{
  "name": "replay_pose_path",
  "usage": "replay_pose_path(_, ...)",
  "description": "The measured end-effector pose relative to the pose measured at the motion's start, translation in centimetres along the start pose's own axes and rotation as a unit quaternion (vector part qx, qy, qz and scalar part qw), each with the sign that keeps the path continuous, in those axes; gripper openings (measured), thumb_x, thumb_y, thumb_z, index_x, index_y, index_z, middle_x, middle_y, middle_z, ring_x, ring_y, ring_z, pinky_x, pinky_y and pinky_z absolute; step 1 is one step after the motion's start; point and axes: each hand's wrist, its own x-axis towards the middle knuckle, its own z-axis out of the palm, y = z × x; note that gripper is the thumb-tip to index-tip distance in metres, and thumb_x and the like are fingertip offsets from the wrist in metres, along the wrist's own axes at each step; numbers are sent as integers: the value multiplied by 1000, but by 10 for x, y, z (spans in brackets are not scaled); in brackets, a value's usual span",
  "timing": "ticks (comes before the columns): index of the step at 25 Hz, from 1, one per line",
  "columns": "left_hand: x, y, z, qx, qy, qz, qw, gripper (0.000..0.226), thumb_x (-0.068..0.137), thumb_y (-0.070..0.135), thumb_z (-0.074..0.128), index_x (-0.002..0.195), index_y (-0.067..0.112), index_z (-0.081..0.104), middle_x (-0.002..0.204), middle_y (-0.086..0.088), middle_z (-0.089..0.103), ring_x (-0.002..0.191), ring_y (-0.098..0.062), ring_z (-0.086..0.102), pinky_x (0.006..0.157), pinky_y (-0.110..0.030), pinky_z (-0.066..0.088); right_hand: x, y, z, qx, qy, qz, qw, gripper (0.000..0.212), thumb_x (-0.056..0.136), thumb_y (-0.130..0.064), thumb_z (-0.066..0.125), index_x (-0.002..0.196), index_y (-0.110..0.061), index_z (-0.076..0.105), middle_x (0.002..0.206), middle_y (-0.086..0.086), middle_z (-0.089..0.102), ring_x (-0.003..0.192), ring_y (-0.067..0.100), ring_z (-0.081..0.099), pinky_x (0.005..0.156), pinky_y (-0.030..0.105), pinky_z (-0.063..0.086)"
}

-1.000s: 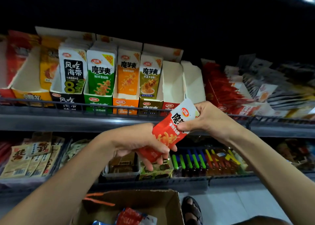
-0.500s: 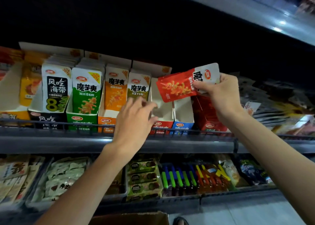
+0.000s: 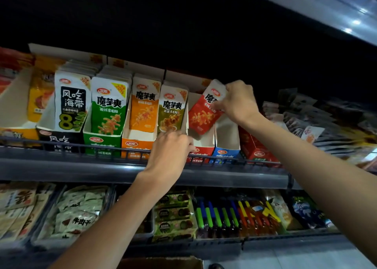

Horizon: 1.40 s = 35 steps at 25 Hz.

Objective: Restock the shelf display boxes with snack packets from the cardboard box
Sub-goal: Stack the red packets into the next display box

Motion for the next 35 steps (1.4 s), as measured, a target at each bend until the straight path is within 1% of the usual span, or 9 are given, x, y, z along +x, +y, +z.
replay_pose_path(4, 3, -2, 2, -6, -5, 2, 1000, 28, 98, 38, 52, 112, 21, 69, 112, 2, 65, 103, -15, 57, 87, -28, 42, 21, 4, 36, -42, -80, -72, 993, 22, 80, -19, 79, 96, -7, 69, 104, 10, 72, 101, 24, 68, 87, 43, 57)
replay_pose_path(8, 4, -3, 4, -7, -10, -3, 1000, 30, 98, 38, 52, 115, 21, 69, 115, 2, 65, 105, -15, 57, 89, -29, 43, 33, 14, 56, -122, -100, -96, 983, 40, 88, -26, 69, 127, -18, 60, 125, 9, 63, 117, 28, 58, 96, 42, 49)
replay_pose_path(11, 4, -2, 4, -9, -11, -4, 1000, 30, 98, 38, 51, 116, 21, 68, 116, 3, 65, 106, -14, 56, 90, -28, 43, 42, 17, 63, -169, -61, -108, 978, 45, 90, -29, 65, 134, -24, 54, 135, 11, 55, 125, 33, 50, 103, 43, 43)
replay_pose_path(14, 4, -2, 4, -15, -8, -9, 1000, 29, 98, 38, 51, 115, 21, 67, 118, 4, 64, 108, -13, 55, 92, -26, 40, 40, 14, 68, -247, 17, -166, 954, 44, 90, -14, 62, 133, -18, 55, 137, 12, 55, 129, 32, 47, 109, 41, 32)
replay_pose_path(19, 4, -1, 3, -18, -12, -7, 1000, 28, 98, 37, 50, 113, 22, 68, 117, 4, 64, 108, -13, 54, 92, -26, 39, 37, 11, 62, -252, 35, -178, 951, 37, 90, -14, 60, 128, -14, 58, 135, 13, 56, 128, 32, 48, 108, 42, 31)
replay_pose_path(25, 2, -2, 3, -36, -3, -6, 999, 25, 98, 35, 53, 110, 21, 69, 115, 3, 65, 107, -13, 54, 92, -28, 40, 22, 3, 59, -255, 109, -194, 941, 39, 80, -3, 62, 118, -10, 58, 122, 18, 56, 111, 37, 53, 92, 46, 42)
replay_pose_path(29, 2, -2, 3, -52, 3, -8, 999, 25, 98, 34, 53, 111, 22, 70, 114, 3, 65, 106, -12, 55, 92, -27, 40, 7, 9, 61, -280, -69, -267, 920, 14, 90, -11, 56, 92, -15, 69, 98, 6, 69, 96, 28, 63, 94, 40, 38)
replay_pose_path(31, 2, -2, 4, -50, 3, -8, 999, 25, 98, 35, 53, 111, 22, 70, 113, 4, 65, 105, -12, 55, 91, -26, 40, 4, 8, 69, -309, -160, -252, 903, 17, 94, -18, 55, 99, -18, 71, 100, 3, 68, 99, 24, 62, 98, 41, 35)
replay_pose_path(35, 2, -4, 4, -54, 5, -4, 999, 24, 97, 35, 54, 109, 21, 70, 112, 4, 65, 104, -12, 55, 89, -26, 40, 7, 2, 75, -347, -150, -257, 889, 24, 96, -28, 55, 116, -24, 66, 114, 4, 63, 111, 25, 57, 106, 44, 28)
